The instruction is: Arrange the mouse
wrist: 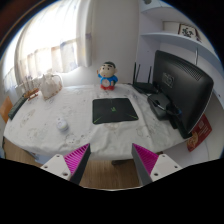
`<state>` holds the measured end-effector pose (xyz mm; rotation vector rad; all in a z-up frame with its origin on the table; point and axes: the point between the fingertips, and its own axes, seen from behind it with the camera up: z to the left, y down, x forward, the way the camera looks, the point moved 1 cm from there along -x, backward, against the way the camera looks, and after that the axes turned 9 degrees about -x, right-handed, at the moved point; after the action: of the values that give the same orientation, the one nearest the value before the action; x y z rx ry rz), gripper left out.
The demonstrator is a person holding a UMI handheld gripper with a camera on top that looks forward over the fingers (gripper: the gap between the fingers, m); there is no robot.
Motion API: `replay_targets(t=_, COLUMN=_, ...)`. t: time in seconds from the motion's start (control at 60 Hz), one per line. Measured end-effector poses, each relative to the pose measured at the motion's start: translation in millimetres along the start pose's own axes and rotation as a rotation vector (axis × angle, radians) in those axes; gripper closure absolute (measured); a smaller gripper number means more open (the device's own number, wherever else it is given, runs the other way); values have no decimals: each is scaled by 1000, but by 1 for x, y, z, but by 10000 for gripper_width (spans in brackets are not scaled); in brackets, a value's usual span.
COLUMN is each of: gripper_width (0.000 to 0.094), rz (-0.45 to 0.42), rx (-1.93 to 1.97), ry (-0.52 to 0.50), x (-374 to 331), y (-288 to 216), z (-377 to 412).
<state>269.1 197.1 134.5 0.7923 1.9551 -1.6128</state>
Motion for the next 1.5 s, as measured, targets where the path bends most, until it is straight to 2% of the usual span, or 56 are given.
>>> replay_targets(t=0.167, gripper_width=74, rz=-7, rx=-5, ry=-16, x=13, y=-8, z=32)
replay_targets(t=0.4, gripper_width=72, rz=-21, rx=-49, ry=-73, x=30, y=-21, z=125)
replay_targets(t=0.567, gripper_width=81, rz=-58, rx=-93, ry=-121, x=41, y=-32, z=195)
replay_targets(t=0.7, gripper_width=82, rz=-107, rx=-96, ry=-121, x=59, y=-40, z=229)
replay_targets(t=0.9, gripper_width=84, rz=-174, rx=-74, ry=-78, x=115, y=-44, z=242)
replay_targets(t=1.067, gripper_width=84, rz=-177, rx=-47, ry=-79, x=161, y=-49, z=248)
replay_targets(t=1.5, gripper_width=80, rz=-190, rx=-50, ry=-98, x=228, y=-81, z=244)
